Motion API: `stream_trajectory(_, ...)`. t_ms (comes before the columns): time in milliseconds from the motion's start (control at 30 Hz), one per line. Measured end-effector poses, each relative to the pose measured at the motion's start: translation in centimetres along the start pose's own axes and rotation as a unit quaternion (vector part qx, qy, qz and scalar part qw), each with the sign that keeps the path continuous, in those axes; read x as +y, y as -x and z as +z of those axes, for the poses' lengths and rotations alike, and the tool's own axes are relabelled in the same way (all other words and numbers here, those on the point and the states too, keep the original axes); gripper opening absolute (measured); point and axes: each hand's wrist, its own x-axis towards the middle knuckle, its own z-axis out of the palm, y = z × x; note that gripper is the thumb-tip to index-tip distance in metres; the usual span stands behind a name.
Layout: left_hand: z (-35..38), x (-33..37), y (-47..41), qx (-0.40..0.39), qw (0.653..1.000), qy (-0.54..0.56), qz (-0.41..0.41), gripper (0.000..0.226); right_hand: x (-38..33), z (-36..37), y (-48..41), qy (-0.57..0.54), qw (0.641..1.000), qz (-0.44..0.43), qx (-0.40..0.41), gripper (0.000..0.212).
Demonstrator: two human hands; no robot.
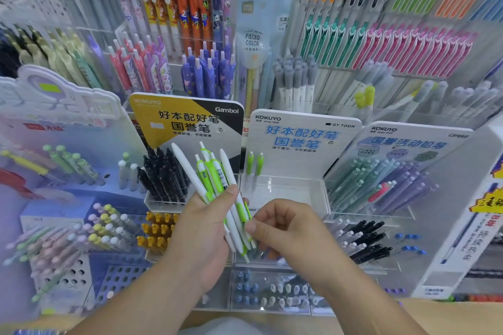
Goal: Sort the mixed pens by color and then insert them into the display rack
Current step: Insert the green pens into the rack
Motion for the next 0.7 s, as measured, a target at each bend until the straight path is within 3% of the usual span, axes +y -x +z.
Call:
stream_trajectory(167, 0.6, -0.5, 0.1, 0.013, 1.000, 0.011, 0.013, 0.009, 0.7, 0.1, -0.2, 0.021, 0.999, -0.021, 0.017, 0.013)
stream_trajectory(500, 0.2, -0.8, 0.1, 0.016, 1.000, -0.004, -0.009, 0.010, 1.2, -0.4, 0.3, 0.107, 0.994, -0.019, 0.016, 0.009)
stream_trajectory(600, 0.2, -0.9, 0.0, 0.026, 1.000, -0.002, -0.013, 0.012, 1.0, -0.3, 0.4, 0.032, 0.999, 0.001, 0.018, 0.008)
stream_trajectory(700, -0.1, -0.8, -0.3, 0.044, 0.999, -0.007, -0.008, 0.015, 0.8, -0.9, 0.5, -0.076, 0.994, -0.001, 0.075, 0.004)
